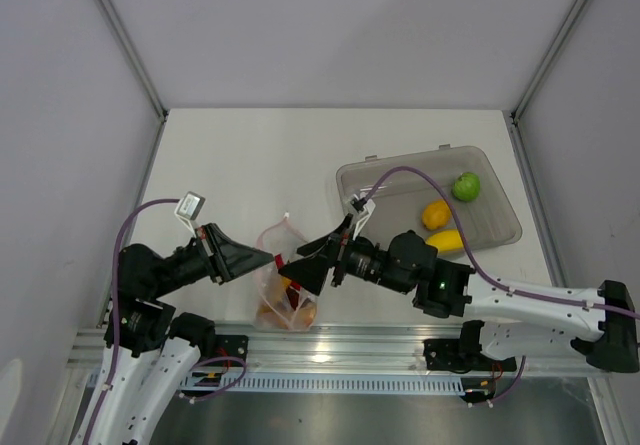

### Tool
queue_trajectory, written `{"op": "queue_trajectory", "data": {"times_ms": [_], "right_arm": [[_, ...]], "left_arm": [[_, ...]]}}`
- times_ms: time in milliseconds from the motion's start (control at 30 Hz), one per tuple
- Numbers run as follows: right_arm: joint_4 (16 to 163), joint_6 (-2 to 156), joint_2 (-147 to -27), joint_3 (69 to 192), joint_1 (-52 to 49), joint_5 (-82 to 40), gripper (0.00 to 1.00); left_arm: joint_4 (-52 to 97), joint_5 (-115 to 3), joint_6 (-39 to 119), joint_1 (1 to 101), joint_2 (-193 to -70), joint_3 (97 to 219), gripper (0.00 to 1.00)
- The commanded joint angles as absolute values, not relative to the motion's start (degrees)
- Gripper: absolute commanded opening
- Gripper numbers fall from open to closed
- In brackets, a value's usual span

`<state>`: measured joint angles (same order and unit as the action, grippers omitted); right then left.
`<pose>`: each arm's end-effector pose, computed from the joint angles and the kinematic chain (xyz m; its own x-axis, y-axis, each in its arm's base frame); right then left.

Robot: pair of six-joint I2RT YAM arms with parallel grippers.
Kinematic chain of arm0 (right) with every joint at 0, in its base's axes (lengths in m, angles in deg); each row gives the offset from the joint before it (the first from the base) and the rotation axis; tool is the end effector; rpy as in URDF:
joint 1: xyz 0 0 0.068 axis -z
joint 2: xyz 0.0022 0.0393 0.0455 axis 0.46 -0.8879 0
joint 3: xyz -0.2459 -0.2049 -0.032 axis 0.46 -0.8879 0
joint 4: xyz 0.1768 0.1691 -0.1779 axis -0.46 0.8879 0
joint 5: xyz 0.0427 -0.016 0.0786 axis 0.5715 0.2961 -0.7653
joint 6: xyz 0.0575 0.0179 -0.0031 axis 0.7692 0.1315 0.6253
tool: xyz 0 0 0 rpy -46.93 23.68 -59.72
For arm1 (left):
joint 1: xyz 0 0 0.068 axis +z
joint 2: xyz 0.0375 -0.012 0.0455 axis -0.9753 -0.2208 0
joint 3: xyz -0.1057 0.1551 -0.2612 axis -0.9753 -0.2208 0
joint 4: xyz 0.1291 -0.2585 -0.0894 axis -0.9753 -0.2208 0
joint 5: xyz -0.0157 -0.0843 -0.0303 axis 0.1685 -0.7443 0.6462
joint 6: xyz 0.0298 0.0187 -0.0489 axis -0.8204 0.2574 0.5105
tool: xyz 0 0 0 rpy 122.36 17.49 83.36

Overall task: Place the food in the zip-top bag and seal the zipper
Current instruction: Place the fake fruit in the zipper food storage bag, then pick up the fake fruit from the bin.

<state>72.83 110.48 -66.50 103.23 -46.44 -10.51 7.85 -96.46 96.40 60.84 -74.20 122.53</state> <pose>0.0800 0.2672 0.3934 -0.5939 0.2648 -0.7597 -0.7332 0.2106 0.6466 0.0649 -0.0539 0.3722 -0.7958 -0.4075 -0.4479 0.4352 0.1295 -0.8910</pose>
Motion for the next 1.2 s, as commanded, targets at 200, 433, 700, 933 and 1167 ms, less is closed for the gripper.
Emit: {"op": "queue_trajectory", "data": {"times_ms": [200,433,700,933,1167], "right_arm": [[92.8,105.9,-58.8,112.6,-46.8,4.3,0.98],[114.2,107.7,-53.1,117.8,-40.1,21.2,0.97],[133.5,108.0,-52.9,121.8,-18.1,20.6,0.97],[138.9,108.0,-59.4,122.0,5.7,3.3,0.97],[139.6,109.4,-67.4,121.4,18.9,-0.7,0.99]], "left_arm": [[9.9,-96.4,96.4,60.5,-74.2,123.6,0.01],[4.9,-94.6,91.2,60.5,-74.6,123.1,0.01],[-2.9,-91.1,82.8,60.5,-75.7,127.1,0.01],[-4.3,-91.3,80.8,60.5,-75.8,127.4,0.01],[-5.6,-91.0,79.9,60.5,-75.4,127.2,0.0]]}}
